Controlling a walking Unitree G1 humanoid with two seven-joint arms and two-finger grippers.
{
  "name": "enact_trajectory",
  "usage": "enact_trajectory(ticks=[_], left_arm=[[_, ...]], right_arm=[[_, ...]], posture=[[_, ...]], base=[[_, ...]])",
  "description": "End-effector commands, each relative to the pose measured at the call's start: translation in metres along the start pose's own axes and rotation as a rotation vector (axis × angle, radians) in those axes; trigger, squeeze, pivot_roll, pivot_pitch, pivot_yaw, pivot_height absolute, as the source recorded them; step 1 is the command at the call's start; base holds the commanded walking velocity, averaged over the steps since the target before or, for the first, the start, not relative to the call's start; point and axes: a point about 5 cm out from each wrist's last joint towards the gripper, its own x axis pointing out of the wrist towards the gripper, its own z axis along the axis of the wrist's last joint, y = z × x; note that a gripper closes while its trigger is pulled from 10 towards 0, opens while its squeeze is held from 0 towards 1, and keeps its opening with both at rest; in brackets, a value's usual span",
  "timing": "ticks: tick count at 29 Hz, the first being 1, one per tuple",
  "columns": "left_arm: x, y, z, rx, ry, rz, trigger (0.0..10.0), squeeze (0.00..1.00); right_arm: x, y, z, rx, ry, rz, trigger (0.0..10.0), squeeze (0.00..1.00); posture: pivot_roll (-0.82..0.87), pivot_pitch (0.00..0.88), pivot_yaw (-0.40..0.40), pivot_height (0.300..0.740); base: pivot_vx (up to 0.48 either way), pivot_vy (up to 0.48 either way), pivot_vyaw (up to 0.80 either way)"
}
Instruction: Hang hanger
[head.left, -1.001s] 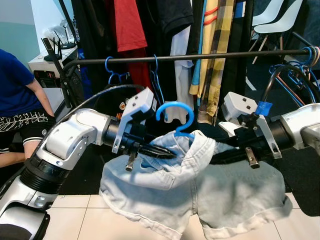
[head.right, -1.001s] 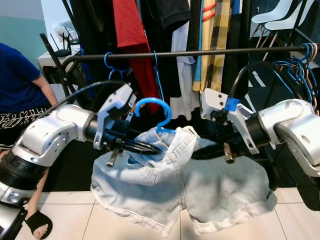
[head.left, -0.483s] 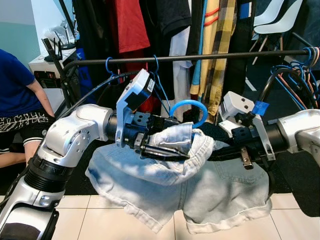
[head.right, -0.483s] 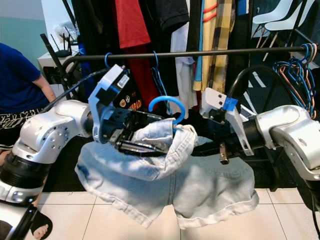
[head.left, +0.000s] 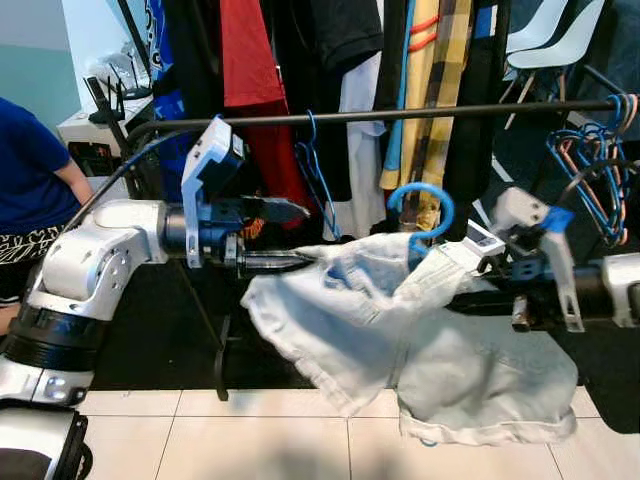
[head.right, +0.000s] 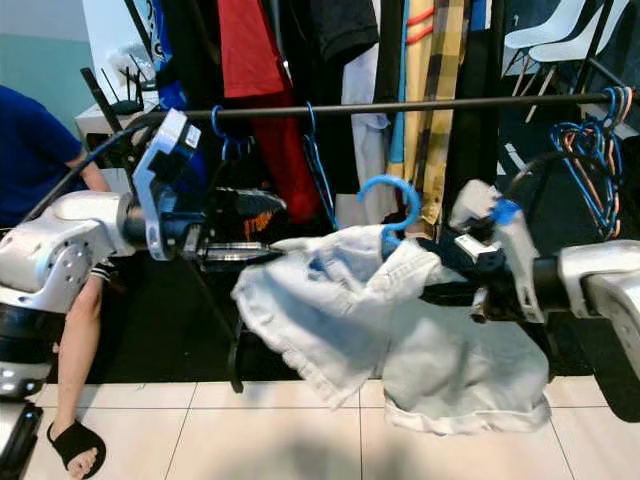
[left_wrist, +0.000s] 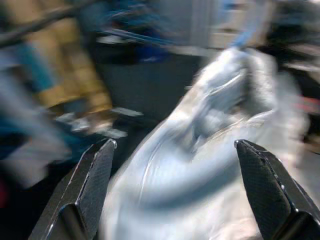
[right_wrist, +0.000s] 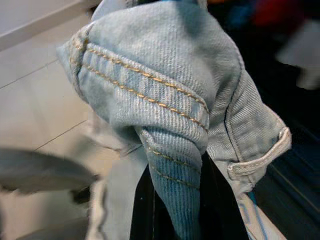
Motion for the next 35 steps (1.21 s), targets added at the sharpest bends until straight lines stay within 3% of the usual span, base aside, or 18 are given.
enact_trajectory(ticks=[1, 2, 4, 5, 11, 12, 15, 16, 20, 24, 28, 35], left_arm=[[-0.001, 0.007, -0.007, -0.022, -0.008, 0.116, 10.0, 0.64], [0.003, 0.009, -0.018, -0.075, -0.032, 0.213, 10.0, 0.00], [0.010, 0.007, -0.047, -0.200, -0.056, 0.392, 10.0, 0.00], [0.010, 0.007, -0.047, -0.200, -0.056, 0.392, 10.0, 0.00], [0.017, -0.009, -0.106, -0.355, 0.001, 0.616, 10.0, 0.00], [0.016, -0.013, -0.120, -0.387, 0.032, 0.661, 10.0, 0.00], [0.016, -0.017, -0.129, -0.404, 0.055, 0.691, 10.0, 0.00], [0.015, -0.020, -0.137, -0.417, 0.070, 0.715, 10.0, 0.00], [0.013, -0.023, -0.142, -0.416, 0.084, 0.744, 10.0, 0.00], [0.001, -0.027, -0.153, -0.417, 0.084, 0.873, 10.0, 0.00], [-0.005, -0.029, -0.157, -0.418, 0.082, 0.937, 10.0, 0.00], [-0.003, -0.035, -0.160, -0.419, 0.075, 0.958, 10.0, 0.00]], right_arm=[[-0.005, -0.009, 0.001, 0.039, -0.063, -0.112, 0.0, 0.00], [-0.005, -0.018, -0.004, 0.100, -0.102, -0.210, 0.0, 0.00], [-0.002, -0.027, -0.016, 0.195, -0.172, -0.365, 0.0, 0.00], [-0.002, -0.027, -0.016, 0.195, -0.172, -0.365, 0.0, 0.00], [0.009, -0.030, -0.037, 0.288, -0.205, -0.540, 0.0, 0.00], [0.011, -0.031, -0.040, 0.292, -0.192, -0.569, 5.2, 0.00], [0.013, -0.031, -0.043, 0.294, -0.184, -0.589, 5.2, 0.00], [0.014, -0.032, -0.045, 0.304, -0.182, -0.615, 10.0, 0.00], [0.015, -0.035, -0.046, 0.314, -0.188, -0.660, 10.0, 0.00], [0.014, -0.042, -0.050, 0.348, -0.201, -0.754, 10.0, 0.00], [0.016, -0.042, -0.051, 0.348, -0.194, -0.770, 10.0, 0.00], [0.013, -0.047, -0.044, 0.290, -0.209, -0.802, 10.0, 0.00]], posture=[[-0.17, 0.000, 0.066, 0.740], [-0.17, 0.000, 0.066, 0.740], [-0.17, 0.000, 0.072, 0.740], [-0.17, 0.000, 0.072, 0.740], [-0.19, 0.000, 0.073, 0.740], [-0.19, 0.000, 0.071, 0.740], [-0.18, 0.000, 0.071, 0.740], [-0.18, 0.000, 0.071, 0.740], [-0.18, 0.000, 0.071, 0.740], [-0.18, 0.000, 0.066, 0.740], [-0.18, 0.000, 0.063, 0.740], [-0.17, 0.000, 0.053, 0.740]], base=[[0.000, 0.000, 0.00], [0.000, 0.000, 0.00], [0.000, 0.000, 0.00], [0.000, 0.000, 0.00], [0.000, 0.000, 0.00], [0.000, 0.000, 0.00], [0.000, 0.000, 0.00], [0.000, 0.000, 0.00], [0.000, 0.000, 0.00], [0.068, 0.000, 0.00], [0.296, 0.000, 0.00], [0.336, 0.000, 0.00]])
